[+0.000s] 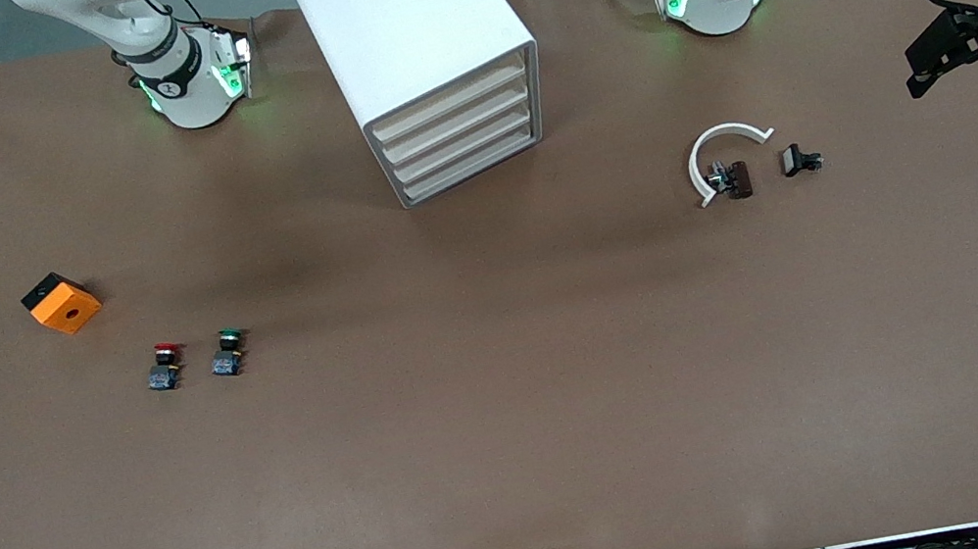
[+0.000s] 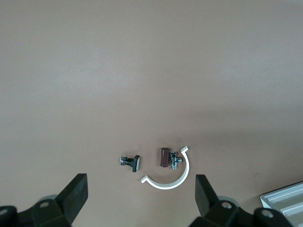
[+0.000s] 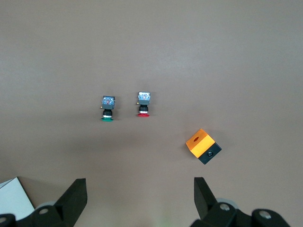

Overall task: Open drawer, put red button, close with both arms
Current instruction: 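Move the left gripper toward the cabinet while the right gripper reaches the red button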

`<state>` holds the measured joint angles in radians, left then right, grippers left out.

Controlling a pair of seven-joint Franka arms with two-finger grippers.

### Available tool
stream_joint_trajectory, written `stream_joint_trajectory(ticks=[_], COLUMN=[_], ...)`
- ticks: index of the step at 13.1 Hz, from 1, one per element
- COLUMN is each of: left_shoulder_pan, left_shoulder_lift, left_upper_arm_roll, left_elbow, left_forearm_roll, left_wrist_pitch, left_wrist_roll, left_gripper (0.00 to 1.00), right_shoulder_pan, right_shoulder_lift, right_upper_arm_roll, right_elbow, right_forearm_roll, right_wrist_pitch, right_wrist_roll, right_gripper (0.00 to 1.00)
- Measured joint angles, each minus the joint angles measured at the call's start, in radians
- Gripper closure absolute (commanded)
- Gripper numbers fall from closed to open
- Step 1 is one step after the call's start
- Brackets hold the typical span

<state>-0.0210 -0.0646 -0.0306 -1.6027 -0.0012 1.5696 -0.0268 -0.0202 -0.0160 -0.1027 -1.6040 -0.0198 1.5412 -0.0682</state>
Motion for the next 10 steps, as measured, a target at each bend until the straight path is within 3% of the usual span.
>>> stream_joint_trajectory(ticks=[7, 10], left_shoulder_pan=[-0.005, -0.024], left_shoulder_lift=[0.008, 0.068], left_upper_arm_roll=[-0.001, -0.010], left_elbow=[-0.001, -0.002], left_forearm_roll=[-0.001, -0.068], left_wrist_pitch=[0.000, 0.000], left_wrist_roll=[0.006, 0.020], left_gripper=[0.00, 0.00], right_shoulder_pan=[0.000, 0.000], right_shoulder_lift=[0.008, 0.020], right_upper_arm_roll=[0.000, -0.001], right_elbow=[0.011, 0.011], right_forearm_roll=[0.000, 0.000], right_wrist_pitch=[0.002, 0.012], right_wrist_roll=[-0.001, -0.001], right_gripper=[0.00, 0.00])
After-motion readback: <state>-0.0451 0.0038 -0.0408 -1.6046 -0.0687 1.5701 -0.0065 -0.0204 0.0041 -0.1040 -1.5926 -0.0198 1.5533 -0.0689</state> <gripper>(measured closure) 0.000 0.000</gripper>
